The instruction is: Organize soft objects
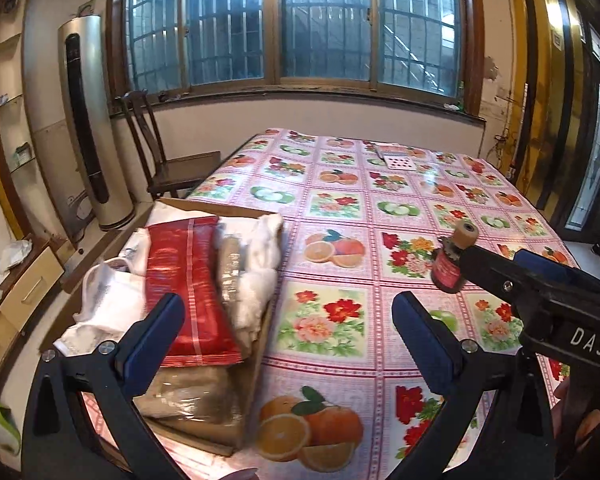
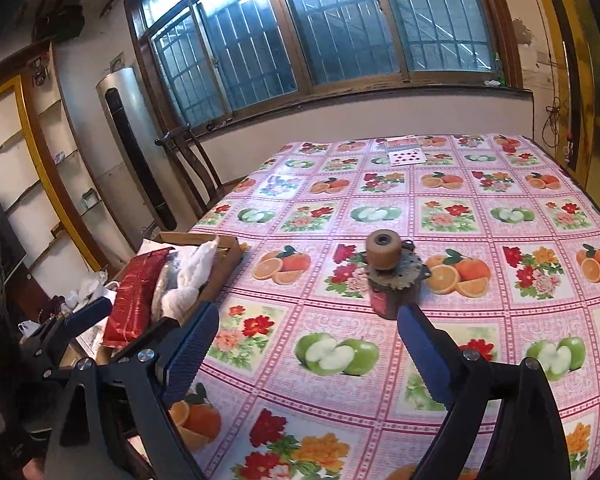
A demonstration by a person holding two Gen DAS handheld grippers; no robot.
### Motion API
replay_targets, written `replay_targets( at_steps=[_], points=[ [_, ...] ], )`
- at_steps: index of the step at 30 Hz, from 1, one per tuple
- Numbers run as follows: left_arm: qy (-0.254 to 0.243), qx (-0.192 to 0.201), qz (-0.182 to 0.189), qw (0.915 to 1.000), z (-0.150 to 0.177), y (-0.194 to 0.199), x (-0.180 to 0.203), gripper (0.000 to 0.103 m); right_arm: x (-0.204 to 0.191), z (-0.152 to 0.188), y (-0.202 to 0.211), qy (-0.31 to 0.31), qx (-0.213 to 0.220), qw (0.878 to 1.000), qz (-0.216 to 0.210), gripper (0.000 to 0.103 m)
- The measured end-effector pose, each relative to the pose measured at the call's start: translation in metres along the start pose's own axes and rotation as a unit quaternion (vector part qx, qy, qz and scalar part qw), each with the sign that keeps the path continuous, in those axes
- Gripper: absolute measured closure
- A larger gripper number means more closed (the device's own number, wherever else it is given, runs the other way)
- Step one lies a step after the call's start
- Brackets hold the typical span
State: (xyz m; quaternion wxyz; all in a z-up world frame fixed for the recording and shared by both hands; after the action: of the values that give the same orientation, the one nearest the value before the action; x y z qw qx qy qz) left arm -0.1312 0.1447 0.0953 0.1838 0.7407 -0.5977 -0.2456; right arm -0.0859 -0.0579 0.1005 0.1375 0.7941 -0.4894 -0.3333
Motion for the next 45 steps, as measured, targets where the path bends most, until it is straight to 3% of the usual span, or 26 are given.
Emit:
replay_targets(
  at_steps=[9, 19, 28, 45],
  points=[
    [0.067, -0.023, -0.088, 0.9936, 0.023, 0.006, -0.087, 0.000, -0.094, 0.008, -0.041, 0.073, -0.031, 0.997, 0.005, 0.002],
    [0.105, -0.031, -0.122, 0.9865, 0.046, 0.004, -0.136, 0.000, -0.163, 0.030, -0.073, 0.104, -0.040, 0.994, -0.008, 0.001],
    [0.123, -0.036, -0.123, 0.9841, 0.056, -0.001, -0.152, 0.000, -0.185, 0.042, -0.078, 0.128, -0.036, 0.991, -0.012, 0.001],
    [0.101, -0.032, -0.111, 0.9882, 0.052, -0.005, -0.147, 0.000, -0.179, 0.042, -0.083, 0.123, -0.037, 0.992, -0.011, 0.001]
  ],
)
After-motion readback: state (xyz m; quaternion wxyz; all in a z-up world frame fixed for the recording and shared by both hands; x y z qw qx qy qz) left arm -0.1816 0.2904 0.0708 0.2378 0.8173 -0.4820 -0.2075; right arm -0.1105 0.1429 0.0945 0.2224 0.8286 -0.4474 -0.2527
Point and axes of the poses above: each gripper's, at about its wrist camera, not at the fingertips, and y roughly against the way its jaws point, x to its right, z to its underside, the point moved 1 cm from there along -y, roughly the way its jaws point, and after that the axes turned 10 degrees about -y, right-handed, at the moved point
